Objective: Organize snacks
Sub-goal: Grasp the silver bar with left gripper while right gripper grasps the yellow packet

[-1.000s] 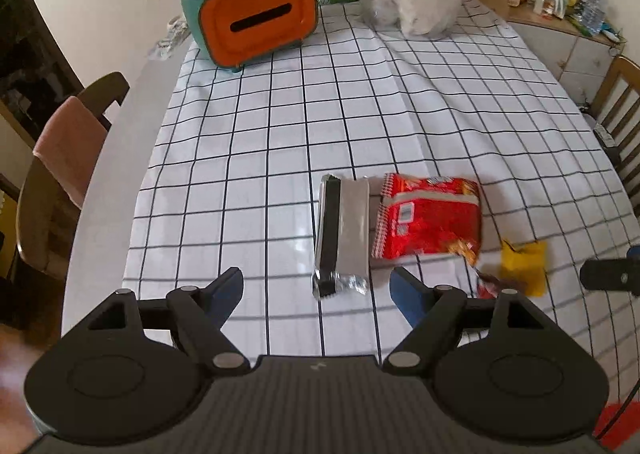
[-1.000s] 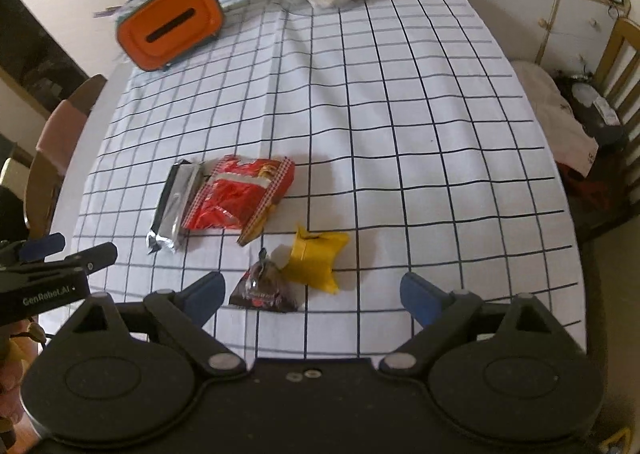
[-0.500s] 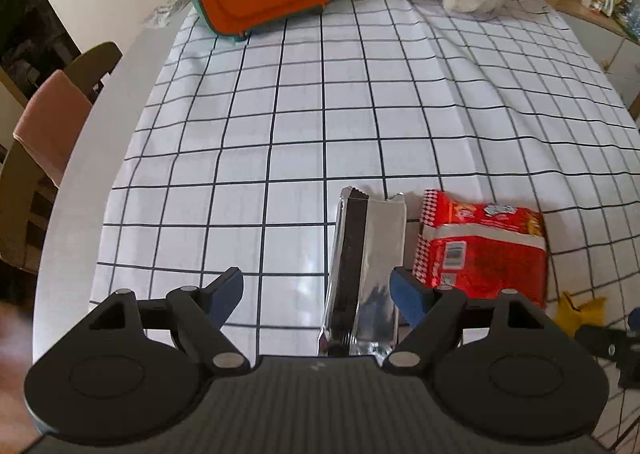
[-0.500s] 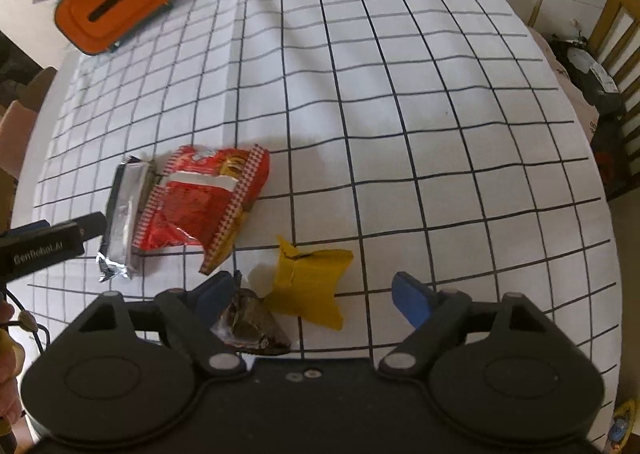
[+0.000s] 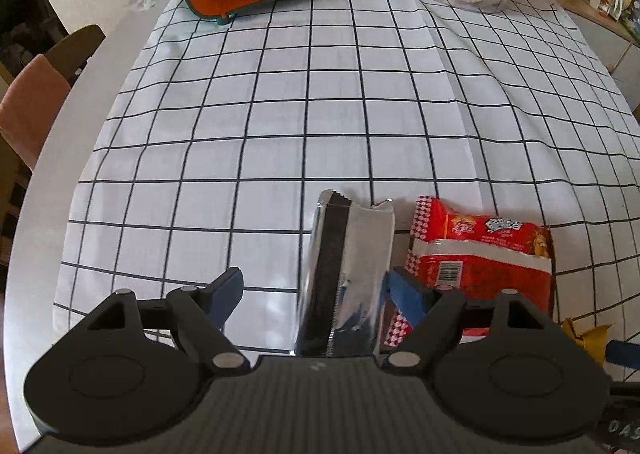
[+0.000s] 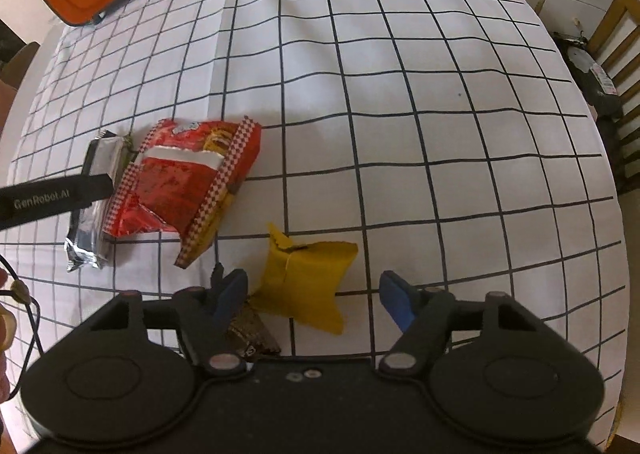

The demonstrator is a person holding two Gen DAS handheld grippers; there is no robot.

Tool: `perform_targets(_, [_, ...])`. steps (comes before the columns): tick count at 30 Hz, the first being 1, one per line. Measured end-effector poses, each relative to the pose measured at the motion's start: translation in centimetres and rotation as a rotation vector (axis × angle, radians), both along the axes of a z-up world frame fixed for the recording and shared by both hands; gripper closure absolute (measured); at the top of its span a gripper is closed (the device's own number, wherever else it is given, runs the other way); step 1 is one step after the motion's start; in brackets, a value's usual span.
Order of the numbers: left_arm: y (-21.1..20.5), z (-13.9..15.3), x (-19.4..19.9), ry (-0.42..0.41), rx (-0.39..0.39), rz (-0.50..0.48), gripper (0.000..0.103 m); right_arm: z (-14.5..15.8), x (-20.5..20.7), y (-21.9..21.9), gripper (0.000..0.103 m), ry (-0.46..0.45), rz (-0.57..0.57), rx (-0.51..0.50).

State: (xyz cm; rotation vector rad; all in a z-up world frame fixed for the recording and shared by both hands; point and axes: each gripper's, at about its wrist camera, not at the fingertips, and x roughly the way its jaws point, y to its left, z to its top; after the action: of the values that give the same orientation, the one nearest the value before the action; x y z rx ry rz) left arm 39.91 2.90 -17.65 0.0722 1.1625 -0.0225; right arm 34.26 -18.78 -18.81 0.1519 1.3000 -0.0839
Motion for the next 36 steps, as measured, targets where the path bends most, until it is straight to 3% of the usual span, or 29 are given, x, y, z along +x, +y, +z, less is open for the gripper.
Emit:
perform_targets(12, [0.1, -1.0, 0.4, 0.03, -0.028, 0.012, 0.024, -0.9, 0.0, 0.6, 0.044, -0.015, 0.023, -0.027])
perform_targets(14, [0.4, -1.1, 0.5, 0.038, -0.038, 0.024, 0.031, -0.7, -0.1, 0.7, 0.051, -0.02, 0.029, -0.028])
perform_targets(15, [0.5, -1.1, 0.5, 0.046, -0.041, 0.027, 0.041, -0.6, -0.1, 0.7, 0.055, -0.022, 0.03, -0.029])
perform_targets(20, [0.5, -0.9, 0.2, 0.04, -0.039, 0.013, 0.059, -0.1, 0.0, 1.0, 0.061, -0.036, 0.015, -0.018])
perform_targets(36, [1.2, -0.3, -1.7, 0.045, -0.028, 0.018, 0.061, 1.5, -1.1, -1.2, 0.078, -0.086, -0.034, 0.044])
